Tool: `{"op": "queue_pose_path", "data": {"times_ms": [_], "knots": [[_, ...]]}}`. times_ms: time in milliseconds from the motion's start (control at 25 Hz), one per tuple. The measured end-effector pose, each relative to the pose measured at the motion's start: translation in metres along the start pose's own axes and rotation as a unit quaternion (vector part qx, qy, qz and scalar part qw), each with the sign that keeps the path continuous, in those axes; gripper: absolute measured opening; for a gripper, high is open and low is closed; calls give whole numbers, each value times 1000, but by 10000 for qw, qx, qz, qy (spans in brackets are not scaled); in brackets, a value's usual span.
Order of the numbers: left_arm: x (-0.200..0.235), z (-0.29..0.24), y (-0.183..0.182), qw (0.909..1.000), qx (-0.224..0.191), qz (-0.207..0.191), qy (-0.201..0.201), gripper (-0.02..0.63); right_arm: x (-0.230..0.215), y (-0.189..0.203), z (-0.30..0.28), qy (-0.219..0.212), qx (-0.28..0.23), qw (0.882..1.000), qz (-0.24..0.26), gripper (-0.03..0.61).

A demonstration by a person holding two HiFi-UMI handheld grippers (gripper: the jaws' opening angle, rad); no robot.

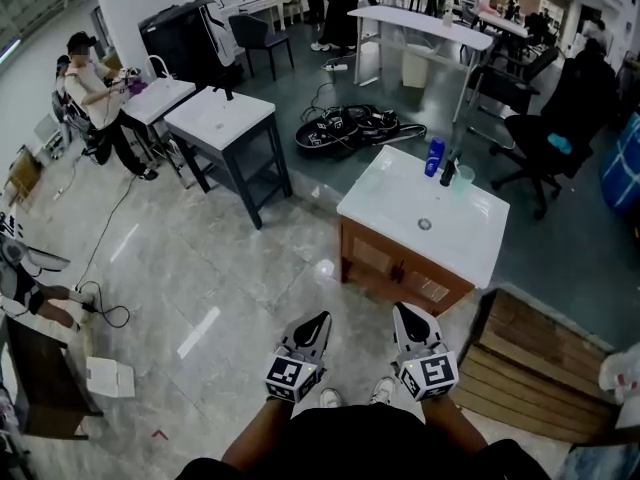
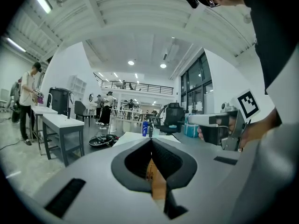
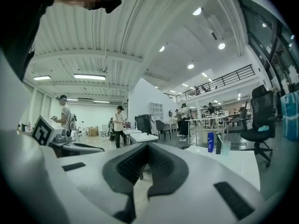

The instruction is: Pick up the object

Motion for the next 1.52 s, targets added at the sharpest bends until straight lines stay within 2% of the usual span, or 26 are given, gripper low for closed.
{"op": "queue_pose_path", "data": {"times_ms": [400, 640, 1040, 1160, 1520], "knots": [[10, 16, -5, 9992, -29, -132, 374, 14, 11, 3, 0, 383, 153, 9991, -56, 18], [18, 7, 3, 9984, 125, -36, 551, 14, 11, 6, -5, 447, 237, 9987, -44, 18], [39, -35, -6, 9991, 126, -54, 391, 14, -9, 16, -35, 333, 289, 9988, -220, 18], [48, -49, -11, 9991, 144, -95, 376, 14, -23, 17, -49, 316, 263, 9982, -428, 18], [65, -106, -21, 9987, 184, -143, 443, 14, -70, 15, -92, 317, 194, 9983, -449, 18]]}}
Point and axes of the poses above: the fingertips, and each gripper's own axes: z backward along the fingers, x to its left, y out of its underside, the point moved 6 cm from there along z, backward along the fingers, and after that the axes turned 5 degrees about z, right-handed, at the moved point
